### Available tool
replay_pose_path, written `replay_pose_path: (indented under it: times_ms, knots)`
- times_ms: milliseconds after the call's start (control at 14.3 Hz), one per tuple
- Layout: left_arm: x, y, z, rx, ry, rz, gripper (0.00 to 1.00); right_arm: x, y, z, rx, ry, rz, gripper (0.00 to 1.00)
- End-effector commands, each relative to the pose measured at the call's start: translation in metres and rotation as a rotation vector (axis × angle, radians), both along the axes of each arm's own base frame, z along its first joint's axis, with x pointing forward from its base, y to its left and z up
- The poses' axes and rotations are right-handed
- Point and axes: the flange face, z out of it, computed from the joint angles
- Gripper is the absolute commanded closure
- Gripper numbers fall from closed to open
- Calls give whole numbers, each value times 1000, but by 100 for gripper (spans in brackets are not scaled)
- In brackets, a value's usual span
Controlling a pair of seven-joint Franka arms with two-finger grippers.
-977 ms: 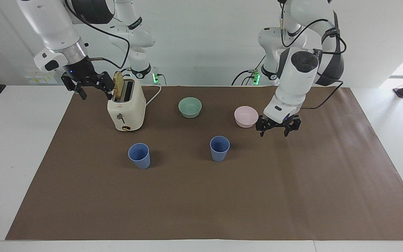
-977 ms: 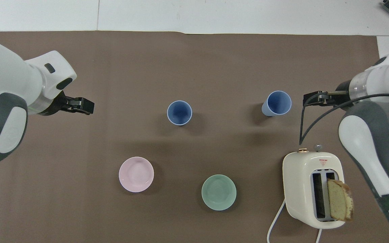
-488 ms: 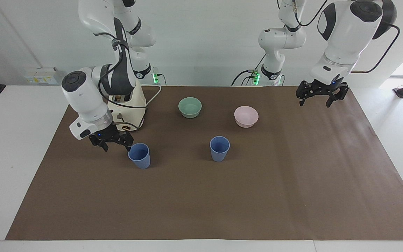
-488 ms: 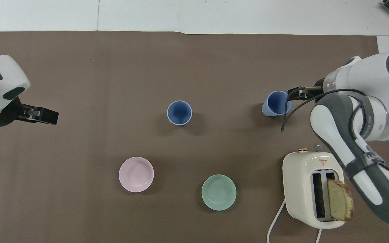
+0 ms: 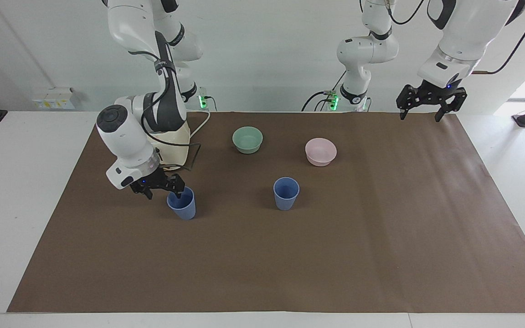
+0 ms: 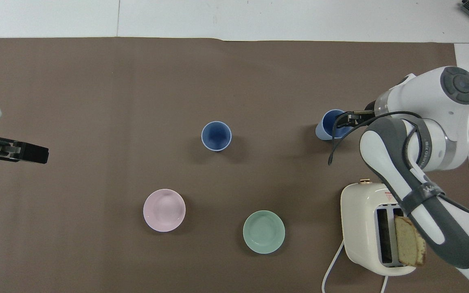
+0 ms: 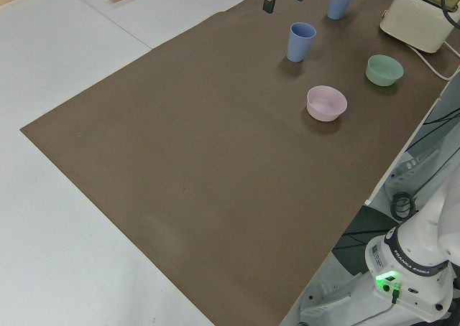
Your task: Stack blue cups with both arms
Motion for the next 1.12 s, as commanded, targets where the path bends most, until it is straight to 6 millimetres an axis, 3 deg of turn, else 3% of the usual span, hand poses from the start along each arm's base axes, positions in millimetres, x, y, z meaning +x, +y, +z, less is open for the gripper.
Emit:
replay_pose_path:
  times_ms: [0,140,209,279,558,698,907,1047]
  knots:
    - [-3,-1,12,-12,9,-6,0,-4,-3,0,-9,-17,54,36]
    - [-2,9,17,-20,-11,18,0,-4,-5,0,-9,-17,54,81]
    - [-2,12,16,-21,-12,14,0,-3,-4,-1,-9,-19,55,93]
    - [-3,18,12,-23,-3,16,0,-2,-4,-1,-9,-22,55,100]
    - [2,35,2,-24,15,50,0,4,-4,1,-8,-32,46,100]
    - [2,22,2,-33,13,40,0,12,-3,10,-6,-44,48,100]
    - [7,23,2,-95,-22,62,0,21,0,34,-3,-63,54,100]
    - [7,25,1,-89,-21,55,0,27,5,63,5,-48,45,100]
